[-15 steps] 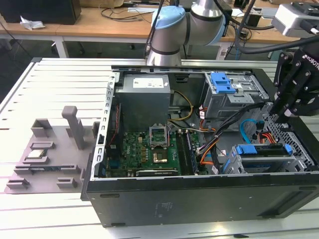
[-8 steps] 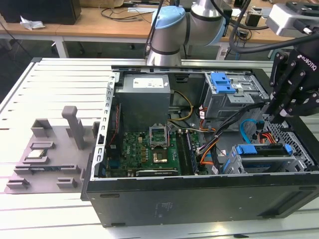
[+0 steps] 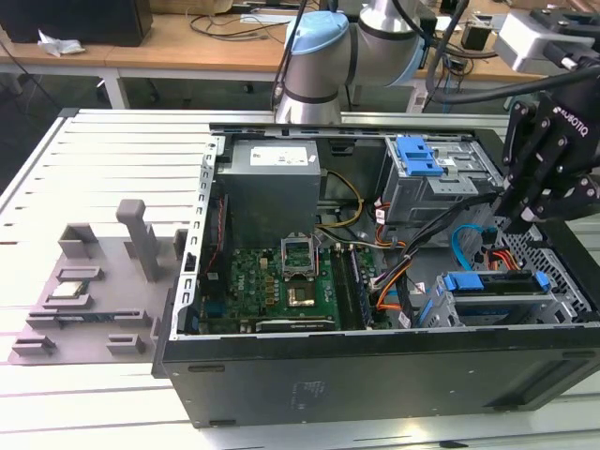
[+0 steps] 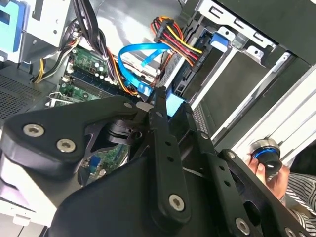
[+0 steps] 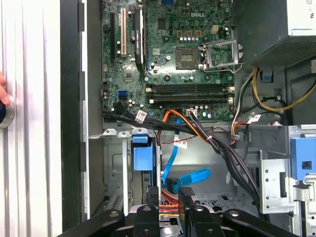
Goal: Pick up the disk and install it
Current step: 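Insert the second disk wire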
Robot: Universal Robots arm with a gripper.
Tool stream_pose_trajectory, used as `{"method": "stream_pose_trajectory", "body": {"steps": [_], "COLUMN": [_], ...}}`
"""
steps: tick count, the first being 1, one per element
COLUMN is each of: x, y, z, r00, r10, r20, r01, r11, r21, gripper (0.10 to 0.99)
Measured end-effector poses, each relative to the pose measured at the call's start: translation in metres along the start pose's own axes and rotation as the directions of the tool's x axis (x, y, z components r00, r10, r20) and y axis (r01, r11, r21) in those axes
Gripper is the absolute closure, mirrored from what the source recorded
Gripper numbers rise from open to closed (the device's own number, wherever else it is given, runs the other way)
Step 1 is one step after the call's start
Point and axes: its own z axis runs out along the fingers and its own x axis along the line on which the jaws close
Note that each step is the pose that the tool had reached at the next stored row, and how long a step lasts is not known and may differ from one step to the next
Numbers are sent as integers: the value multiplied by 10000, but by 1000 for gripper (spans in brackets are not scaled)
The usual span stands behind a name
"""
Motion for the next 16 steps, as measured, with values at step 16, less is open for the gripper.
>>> {"method": "stream_pose_trajectory", "body": {"steps": [16], "x": [-69], "y": [90], "z": [226], "r00": [9996], "r10": [-285], "r20": [-14], "r01": [285], "r11": [9996], "r21": [0], "gripper": [784]}}
